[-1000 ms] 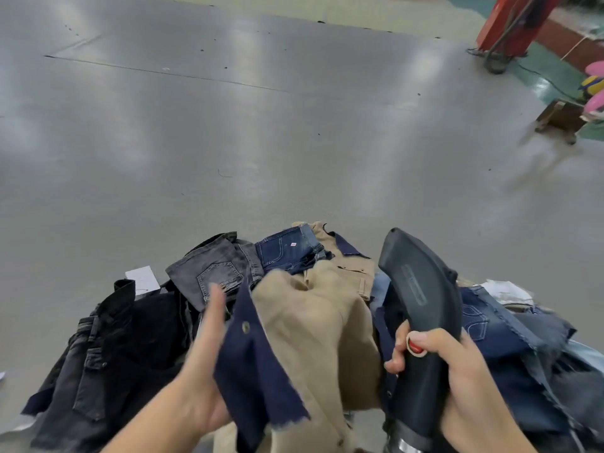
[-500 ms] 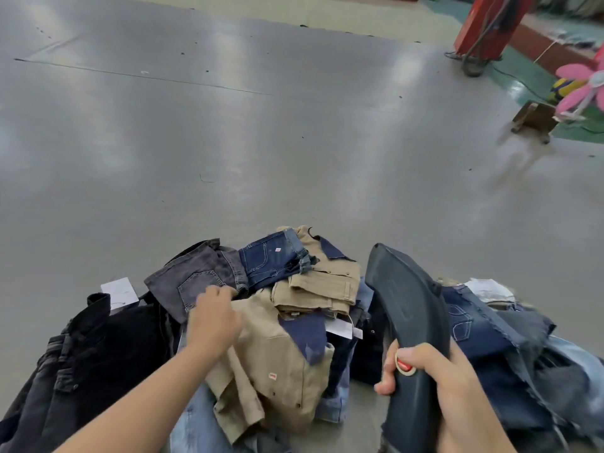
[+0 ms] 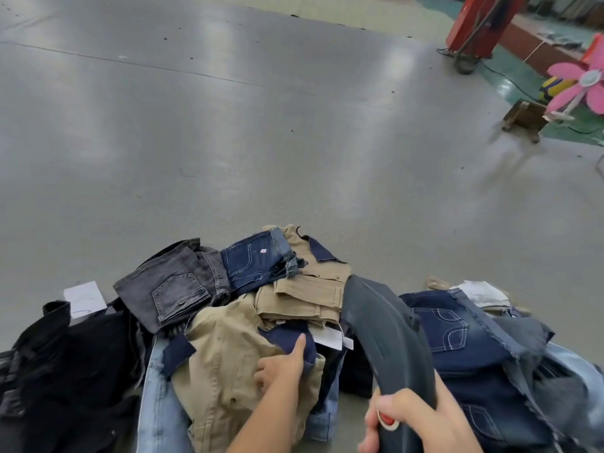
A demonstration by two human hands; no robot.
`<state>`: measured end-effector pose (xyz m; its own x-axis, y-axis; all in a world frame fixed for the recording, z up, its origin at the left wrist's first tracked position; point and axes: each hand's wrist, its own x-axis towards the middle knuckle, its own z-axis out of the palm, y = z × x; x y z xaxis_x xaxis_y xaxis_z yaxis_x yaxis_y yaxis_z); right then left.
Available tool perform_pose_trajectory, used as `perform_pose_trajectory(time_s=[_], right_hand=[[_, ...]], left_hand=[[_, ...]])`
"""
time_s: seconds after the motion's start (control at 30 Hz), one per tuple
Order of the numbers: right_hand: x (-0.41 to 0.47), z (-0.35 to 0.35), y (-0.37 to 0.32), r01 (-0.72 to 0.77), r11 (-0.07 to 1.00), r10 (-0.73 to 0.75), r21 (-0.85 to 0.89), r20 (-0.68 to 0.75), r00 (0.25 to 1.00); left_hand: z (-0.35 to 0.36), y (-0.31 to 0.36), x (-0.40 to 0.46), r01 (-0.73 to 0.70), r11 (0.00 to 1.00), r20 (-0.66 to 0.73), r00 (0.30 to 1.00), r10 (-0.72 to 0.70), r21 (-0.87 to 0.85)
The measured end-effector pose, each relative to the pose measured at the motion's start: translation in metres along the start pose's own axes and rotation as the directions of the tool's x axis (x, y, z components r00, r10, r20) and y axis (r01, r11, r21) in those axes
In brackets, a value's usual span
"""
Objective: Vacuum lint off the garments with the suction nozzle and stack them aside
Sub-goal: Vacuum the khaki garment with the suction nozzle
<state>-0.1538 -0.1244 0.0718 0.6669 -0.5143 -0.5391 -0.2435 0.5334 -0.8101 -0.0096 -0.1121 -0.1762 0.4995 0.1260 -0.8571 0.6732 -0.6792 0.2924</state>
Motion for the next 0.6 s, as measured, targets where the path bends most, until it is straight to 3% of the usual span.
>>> perform_pose_trajectory(time_s=[0.07, 0.13, 0.23, 0.43, 0.5, 0.6], right_hand=[[0.003, 0.003, -0.003, -0.002, 1.000, 0.002, -0.007, 0.003, 1.000], [0.005, 0.002, -0.003, -0.006, 1.000, 0.006, 0.000, 0.004, 1.000], [0.006, 0.001, -0.004, -0.031, 0.999, 0.029, 0.045, 0.045, 0.999], [-0.002, -0.003, 0.001, -0.014, 1.000, 0.016, -0.024, 0.061, 0.998], [-0.010, 0.003, 0.001, 0.009, 1.000, -0.008, -0.018, 0.097, 0.995], [-0.021, 0.011, -0.002, -0.015, 1.000, 0.016, -0.013, 0.113, 0.993]], left_hand=[[0.003, -0.003, 0.011, -0.051, 0.990, -0.035, 0.998, 0.056, 0.130], [0.001, -0.013, 0.020, -0.138, 0.981, -0.047, 0.988, 0.145, 0.133], [-0.007, -0.023, 0.013, -0.200, 0.970, -0.026, 0.980, 0.198, -0.140], [-0.098, 0.000, -0.047, -0.093, 0.843, 0.191, 0.955, 0.225, -0.530], [-0.129, 0.008, -0.077, -0.205, 0.766, 0.165, 0.912, 0.375, -0.609], [-0.161, 0.006, -0.115, -0.485, 0.670, 0.056, 0.786, 0.616, -0.562]])
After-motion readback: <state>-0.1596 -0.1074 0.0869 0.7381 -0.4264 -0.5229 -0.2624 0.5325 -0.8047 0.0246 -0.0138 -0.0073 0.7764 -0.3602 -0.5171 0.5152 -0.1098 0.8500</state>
